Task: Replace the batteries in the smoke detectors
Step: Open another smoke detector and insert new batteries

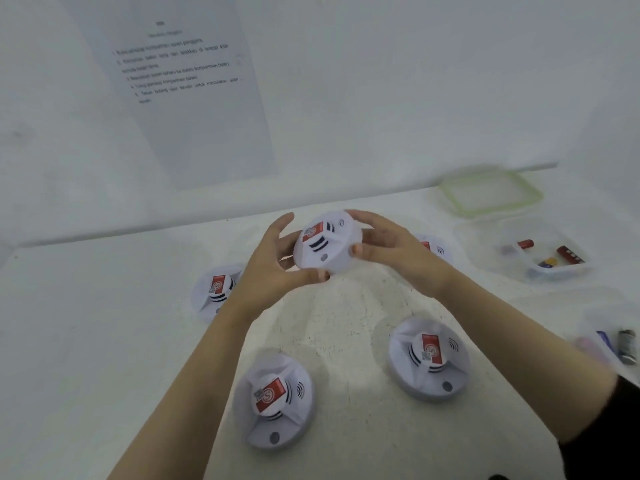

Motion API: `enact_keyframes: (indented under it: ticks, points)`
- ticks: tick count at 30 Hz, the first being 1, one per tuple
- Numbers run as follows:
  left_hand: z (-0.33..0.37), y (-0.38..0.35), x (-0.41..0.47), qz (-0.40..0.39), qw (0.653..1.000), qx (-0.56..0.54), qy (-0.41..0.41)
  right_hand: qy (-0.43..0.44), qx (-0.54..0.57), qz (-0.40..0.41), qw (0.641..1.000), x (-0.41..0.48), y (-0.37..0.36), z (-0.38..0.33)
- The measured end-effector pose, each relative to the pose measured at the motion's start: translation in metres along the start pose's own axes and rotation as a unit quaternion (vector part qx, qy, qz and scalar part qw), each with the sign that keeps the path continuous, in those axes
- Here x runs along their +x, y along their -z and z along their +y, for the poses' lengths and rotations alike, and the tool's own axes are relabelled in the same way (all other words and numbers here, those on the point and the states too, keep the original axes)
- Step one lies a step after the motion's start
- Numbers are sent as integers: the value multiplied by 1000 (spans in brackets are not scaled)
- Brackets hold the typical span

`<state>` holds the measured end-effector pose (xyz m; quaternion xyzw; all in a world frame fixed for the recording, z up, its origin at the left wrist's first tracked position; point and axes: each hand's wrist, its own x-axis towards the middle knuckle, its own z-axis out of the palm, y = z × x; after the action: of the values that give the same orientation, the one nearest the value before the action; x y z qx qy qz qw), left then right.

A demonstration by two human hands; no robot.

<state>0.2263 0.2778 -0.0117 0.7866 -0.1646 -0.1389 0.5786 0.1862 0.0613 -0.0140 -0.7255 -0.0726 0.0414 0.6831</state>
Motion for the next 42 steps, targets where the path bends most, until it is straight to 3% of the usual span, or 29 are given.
enact_keyframes:
  ticks: [3, 6, 9, 15, 20, 26, 32, 42]
  points:
    - [17, -8, -10, -14, 998, -52, -43, 12, 102, -47, 994, -9, -7, -14]
    - [32, -19, -19, -12, 993, -70, -92, -7, 263, -67, 963, -16, -10, -26]
    - [41, -27, -25, -5, 991, -26, -134, -5, 311, -64, 948, -24, -11, -32]
    - [50, -32, -34, 24, 973, 98, -206, 19, 250, -62, 966, -35, -11, -38]
    - [52, -36, -40, 64, 952, 104, -280, 55, 209, 4, 976, -44, -10, -39]
    - [46, -39, -45, 25, 969, 83, -232, 73, 80, 46, 993, -64, -7, -42]
    - [40, -44, -51, -47, 980, 59, -183, 58, 28, -11, 998, -80, -6, -50]
    - [40, -51, -66, 59, 965, 82, -242, 57, 8, -70, 996, -82, -8, -50]
